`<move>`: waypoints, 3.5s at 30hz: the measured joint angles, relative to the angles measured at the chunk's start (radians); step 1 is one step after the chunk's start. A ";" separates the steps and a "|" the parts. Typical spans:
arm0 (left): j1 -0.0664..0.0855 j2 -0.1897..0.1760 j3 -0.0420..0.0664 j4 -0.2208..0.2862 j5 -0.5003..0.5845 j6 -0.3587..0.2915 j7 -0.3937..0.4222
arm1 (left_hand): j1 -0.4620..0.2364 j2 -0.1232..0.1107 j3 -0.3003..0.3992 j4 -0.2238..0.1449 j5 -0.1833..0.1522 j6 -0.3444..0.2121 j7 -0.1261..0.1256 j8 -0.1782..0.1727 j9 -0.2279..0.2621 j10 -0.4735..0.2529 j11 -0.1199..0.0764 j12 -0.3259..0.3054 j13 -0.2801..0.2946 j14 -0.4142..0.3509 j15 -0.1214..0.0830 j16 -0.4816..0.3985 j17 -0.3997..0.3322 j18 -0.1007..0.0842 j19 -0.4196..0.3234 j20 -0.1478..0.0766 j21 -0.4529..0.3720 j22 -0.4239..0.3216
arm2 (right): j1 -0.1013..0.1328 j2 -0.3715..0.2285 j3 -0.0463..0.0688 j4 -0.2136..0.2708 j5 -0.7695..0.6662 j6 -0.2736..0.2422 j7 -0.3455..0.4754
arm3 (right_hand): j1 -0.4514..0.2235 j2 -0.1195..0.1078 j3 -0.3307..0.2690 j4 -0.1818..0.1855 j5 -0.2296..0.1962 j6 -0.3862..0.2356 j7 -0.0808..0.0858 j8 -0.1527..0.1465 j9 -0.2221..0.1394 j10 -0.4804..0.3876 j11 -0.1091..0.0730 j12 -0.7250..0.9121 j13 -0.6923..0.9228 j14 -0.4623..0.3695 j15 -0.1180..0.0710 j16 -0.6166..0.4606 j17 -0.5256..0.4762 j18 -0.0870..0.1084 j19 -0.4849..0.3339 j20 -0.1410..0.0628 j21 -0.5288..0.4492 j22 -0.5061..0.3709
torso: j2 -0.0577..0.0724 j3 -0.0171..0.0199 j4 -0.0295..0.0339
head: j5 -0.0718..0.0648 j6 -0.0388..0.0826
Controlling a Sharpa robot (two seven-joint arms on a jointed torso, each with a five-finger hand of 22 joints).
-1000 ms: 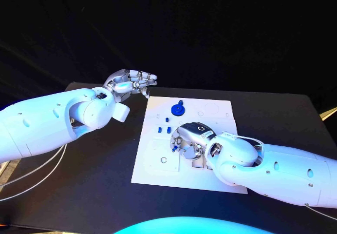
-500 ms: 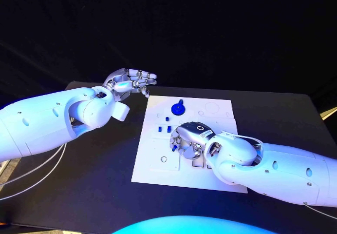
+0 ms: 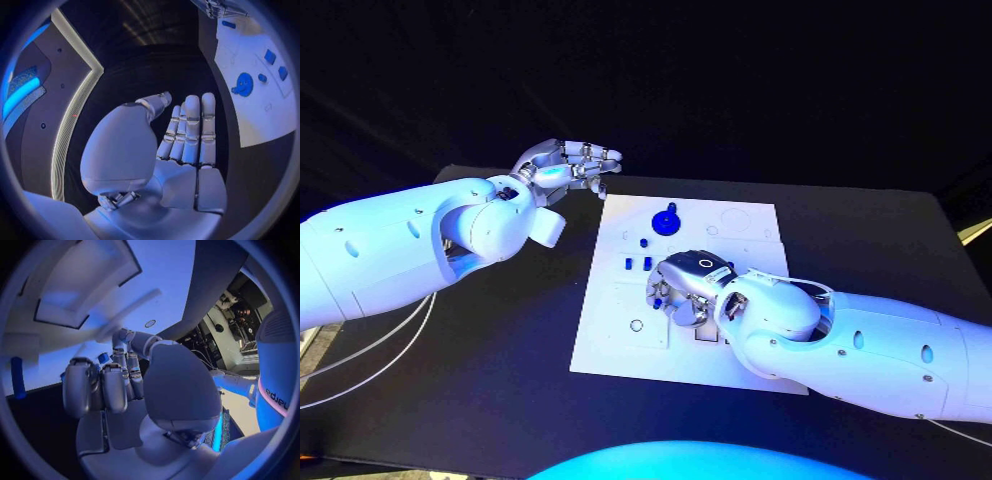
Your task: Assemble the parts on the task board
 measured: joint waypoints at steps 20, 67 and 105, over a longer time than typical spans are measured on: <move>0.000 -0.003 0.000 0.000 0.000 0.004 -0.005 | 0.000 0.000 0.000 0.000 0.000 0.000 0.000 0.000 -0.001 -0.004 0.004 0.000 -0.001 0.000 0.000 0.000 0.000 0.000 0.000 0.000 0.000 -0.001 | -0.001 -0.009 -0.003 0.002 -0.010 0.007 -0.006 | -0.103 -0.052 -0.044 0.028 0.008 -0.151 0.024 -0.096 -0.018 -0.077 -0.004 -0.100 -0.013 -0.001 0.018 -0.006 -0.020 0.000 -0.024 0.024 -0.086 0.000 | 0.000 0.0010 -0.0010 | 0.001 0.002; 0.000 -0.013 -0.001 0.001 0.001 0.012 -0.008 | 0.000 0.000 -0.003 0.003 0.000 0.000 0.000 0.000 -0.001 -0.004 0.004 0.000 -0.001 0.000 0.000 0.000 -0.001 0.000 0.000 0.000 -0.004 -0.003 | 0.109 -0.266 0.018 0.000 0.159 0.091 0.049 | 0.188 -0.014 -0.642 0.356 0.018 -0.277 0.009 -0.199 -0.015 -0.327 0.031 0.067 -0.097 0.003 0.056 -0.013 -0.078 0.016 -0.048 0.048 -0.228 -0.026 | 0.001 0.0017 -0.0002 | -0.040 0.031; 0.000 -0.016 -0.001 -0.002 0.001 0.018 -0.012 | 0.000 0.000 -0.008 0.003 0.000 0.000 0.000 0.000 -0.001 -0.004 0.004 0.000 -0.001 0.000 0.000 0.000 -0.002 0.000 0.004 0.004 -0.008 -0.005 | 0.094 -0.226 0.015 -0.017 0.138 0.048 0.032 | 0.128 -0.001 -0.293 0.349 -0.033 -0.117 0.029 -0.148 -0.004 -0.047 -0.008 -0.025 -0.101 0.001 0.023 -0.010 -0.080 0.016 -0.005 0.020 -0.128 0.000 | 0.000 0.0009 -0.0004 | -0.042 0.027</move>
